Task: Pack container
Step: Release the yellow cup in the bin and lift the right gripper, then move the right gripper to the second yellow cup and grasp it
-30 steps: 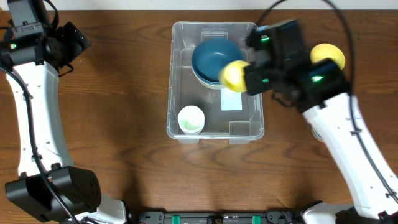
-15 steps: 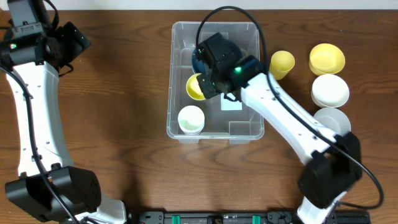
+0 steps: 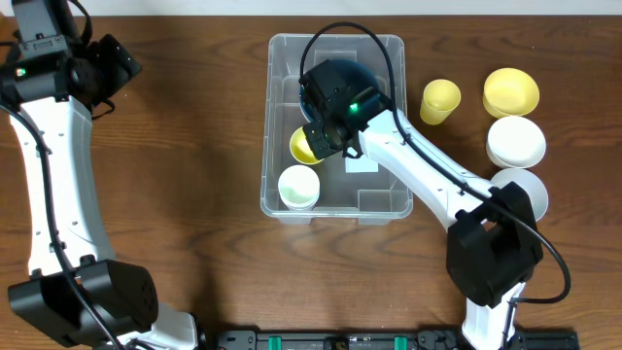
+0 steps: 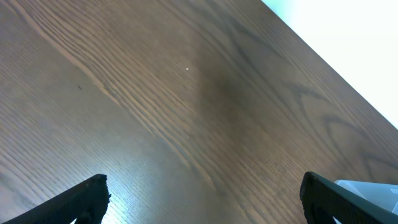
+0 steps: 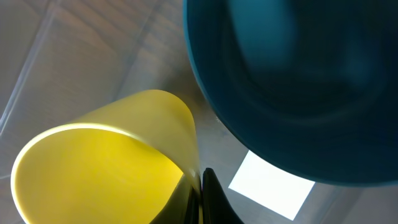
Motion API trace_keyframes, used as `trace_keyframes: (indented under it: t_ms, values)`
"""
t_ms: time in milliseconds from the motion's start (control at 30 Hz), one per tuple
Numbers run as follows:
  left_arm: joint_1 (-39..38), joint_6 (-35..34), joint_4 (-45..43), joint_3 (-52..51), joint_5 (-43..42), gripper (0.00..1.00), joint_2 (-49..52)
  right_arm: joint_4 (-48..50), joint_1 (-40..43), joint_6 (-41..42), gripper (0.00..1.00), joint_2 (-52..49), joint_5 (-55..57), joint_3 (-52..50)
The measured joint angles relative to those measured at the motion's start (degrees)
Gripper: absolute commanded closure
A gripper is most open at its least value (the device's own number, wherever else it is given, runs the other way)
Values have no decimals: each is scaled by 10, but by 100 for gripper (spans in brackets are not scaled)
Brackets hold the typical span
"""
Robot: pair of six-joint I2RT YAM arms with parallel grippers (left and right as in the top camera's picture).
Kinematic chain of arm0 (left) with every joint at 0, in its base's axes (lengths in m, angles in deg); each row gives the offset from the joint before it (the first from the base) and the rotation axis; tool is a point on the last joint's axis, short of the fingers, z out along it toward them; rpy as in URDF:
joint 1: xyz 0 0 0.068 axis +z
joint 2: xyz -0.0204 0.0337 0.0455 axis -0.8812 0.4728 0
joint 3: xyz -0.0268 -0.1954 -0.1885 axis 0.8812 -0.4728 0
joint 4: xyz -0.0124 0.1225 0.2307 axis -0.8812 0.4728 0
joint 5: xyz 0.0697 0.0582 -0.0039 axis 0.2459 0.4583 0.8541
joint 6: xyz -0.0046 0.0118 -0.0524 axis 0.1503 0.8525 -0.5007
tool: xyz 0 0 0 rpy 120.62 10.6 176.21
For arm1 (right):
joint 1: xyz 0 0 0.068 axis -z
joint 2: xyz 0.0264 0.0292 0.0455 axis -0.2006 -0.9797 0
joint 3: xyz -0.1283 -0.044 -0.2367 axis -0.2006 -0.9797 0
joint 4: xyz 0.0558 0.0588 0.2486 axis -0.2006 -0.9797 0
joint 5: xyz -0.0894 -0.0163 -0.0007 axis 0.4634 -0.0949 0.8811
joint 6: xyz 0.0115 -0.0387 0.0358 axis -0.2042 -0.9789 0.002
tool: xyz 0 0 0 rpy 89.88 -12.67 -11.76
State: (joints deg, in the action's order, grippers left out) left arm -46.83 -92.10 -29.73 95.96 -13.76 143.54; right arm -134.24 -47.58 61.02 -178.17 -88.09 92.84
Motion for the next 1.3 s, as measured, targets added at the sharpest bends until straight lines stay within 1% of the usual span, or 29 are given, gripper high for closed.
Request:
trace_keyframes:
  t_ms: [300,333,367,400,433,467,667,833,933,1100,1300]
  values:
    - [0,0,0,0,0,2,0,-14,0,17,99,0,-9,0]
    - [0,0,0,0,0,2,0,-14,0,19,95,0,-11,0]
    - [0,0,0,0,0,2,0,-14,0,23,88,0,-12,0]
    - [0,0,0,0,0,2,0,-15,0,23,77,0,-17,0]
    - [0,0,0,0,0,2,0,-15,0,27,72,0,-19,0]
    - [0,0,0,0,0,2,0,-16,0,28,68,0,-21,0]
    - [0,0,0,0,0,2,0,-15,0,30,61,0,-32,0]
    - [0,0,0,0,0,2,0,-12,0,30,59,0,-33,2]
    - [0,0,0,0,0,2,0,-39,2,30,58,0,-34,23]
    - [0,0,0,0,0,2,0,-104,14,30,56,0,-33,108]
    - [0,0,0,0,0,2,0,-184,66,30,56,0,-16,200]
